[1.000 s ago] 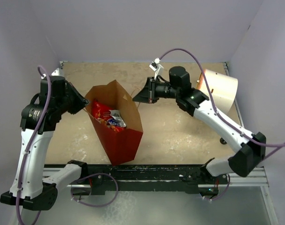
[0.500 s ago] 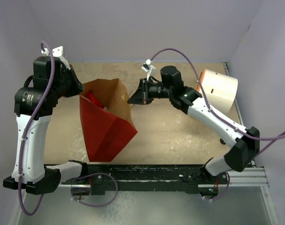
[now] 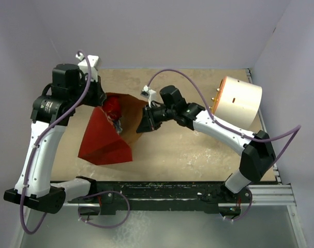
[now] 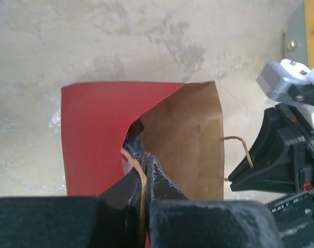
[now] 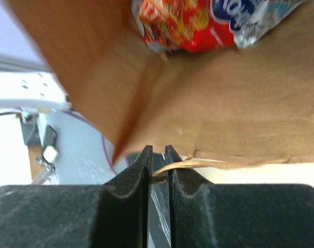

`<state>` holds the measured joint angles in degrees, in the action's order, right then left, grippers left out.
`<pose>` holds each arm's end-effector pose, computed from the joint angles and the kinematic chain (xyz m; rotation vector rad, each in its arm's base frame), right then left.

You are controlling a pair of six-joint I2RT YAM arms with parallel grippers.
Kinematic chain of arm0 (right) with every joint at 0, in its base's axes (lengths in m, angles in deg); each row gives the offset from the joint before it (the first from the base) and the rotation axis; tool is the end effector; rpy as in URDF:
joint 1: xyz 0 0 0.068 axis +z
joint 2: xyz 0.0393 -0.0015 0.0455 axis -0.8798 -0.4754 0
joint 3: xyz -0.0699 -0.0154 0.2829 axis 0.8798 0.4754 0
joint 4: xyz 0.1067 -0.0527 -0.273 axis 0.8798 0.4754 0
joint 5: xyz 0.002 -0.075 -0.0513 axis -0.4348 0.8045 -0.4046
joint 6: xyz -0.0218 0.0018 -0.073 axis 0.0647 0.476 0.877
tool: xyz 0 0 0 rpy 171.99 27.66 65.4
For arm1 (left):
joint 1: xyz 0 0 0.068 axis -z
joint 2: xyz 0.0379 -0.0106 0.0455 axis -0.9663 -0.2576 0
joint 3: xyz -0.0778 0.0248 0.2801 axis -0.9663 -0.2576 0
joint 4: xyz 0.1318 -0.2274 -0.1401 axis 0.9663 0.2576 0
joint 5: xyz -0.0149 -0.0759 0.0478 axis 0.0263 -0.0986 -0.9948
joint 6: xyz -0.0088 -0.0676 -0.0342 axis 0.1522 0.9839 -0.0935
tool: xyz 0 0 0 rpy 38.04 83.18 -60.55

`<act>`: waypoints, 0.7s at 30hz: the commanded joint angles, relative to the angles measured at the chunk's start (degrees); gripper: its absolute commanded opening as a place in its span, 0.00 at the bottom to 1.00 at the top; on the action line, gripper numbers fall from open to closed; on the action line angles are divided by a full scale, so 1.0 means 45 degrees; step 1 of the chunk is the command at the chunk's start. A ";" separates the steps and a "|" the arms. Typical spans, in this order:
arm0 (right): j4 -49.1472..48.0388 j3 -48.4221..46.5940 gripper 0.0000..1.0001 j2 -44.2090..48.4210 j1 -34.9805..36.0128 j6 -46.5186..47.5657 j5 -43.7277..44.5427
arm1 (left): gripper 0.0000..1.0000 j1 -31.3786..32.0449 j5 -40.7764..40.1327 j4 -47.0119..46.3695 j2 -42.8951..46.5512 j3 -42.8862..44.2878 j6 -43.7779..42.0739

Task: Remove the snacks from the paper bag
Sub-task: Adjust the paper bag at the center of the board.

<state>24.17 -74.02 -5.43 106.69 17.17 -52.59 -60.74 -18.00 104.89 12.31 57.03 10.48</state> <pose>0.2796 0.3341 0.3410 -0.7391 2.0479 1.4303 0.2485 -0.0701 0.4972 0.1647 2.0984 -0.3441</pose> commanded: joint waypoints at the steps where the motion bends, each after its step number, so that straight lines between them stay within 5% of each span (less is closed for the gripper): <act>1: 0.2463 0.0626 0.20 0.0497 0.0051 0.2901 -0.0202 | 0.00 0.0156 0.2077 -0.2272 0.0919 -0.0438 0.0077; 6: 0.4314 0.1104 0.35 0.1127 0.0041 0.4151 0.0229 | 0.00 0.0156 0.3114 -0.3440 0.2016 -0.2481 0.2190; 11: 0.5892 0.1017 0.56 0.2522 0.0046 0.4888 0.3021 | 0.00 0.0146 0.3534 -0.3965 0.2468 -0.3498 0.3706; 21: 0.4154 0.2164 0.93 0.5312 0.0041 0.5300 0.5936 | 0.00 0.0156 0.2474 -0.3270 0.2248 -0.2713 0.4125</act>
<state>47.65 -62.68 17.19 106.78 36.38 -31.74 -60.26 -5.76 94.16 22.56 40.70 27.12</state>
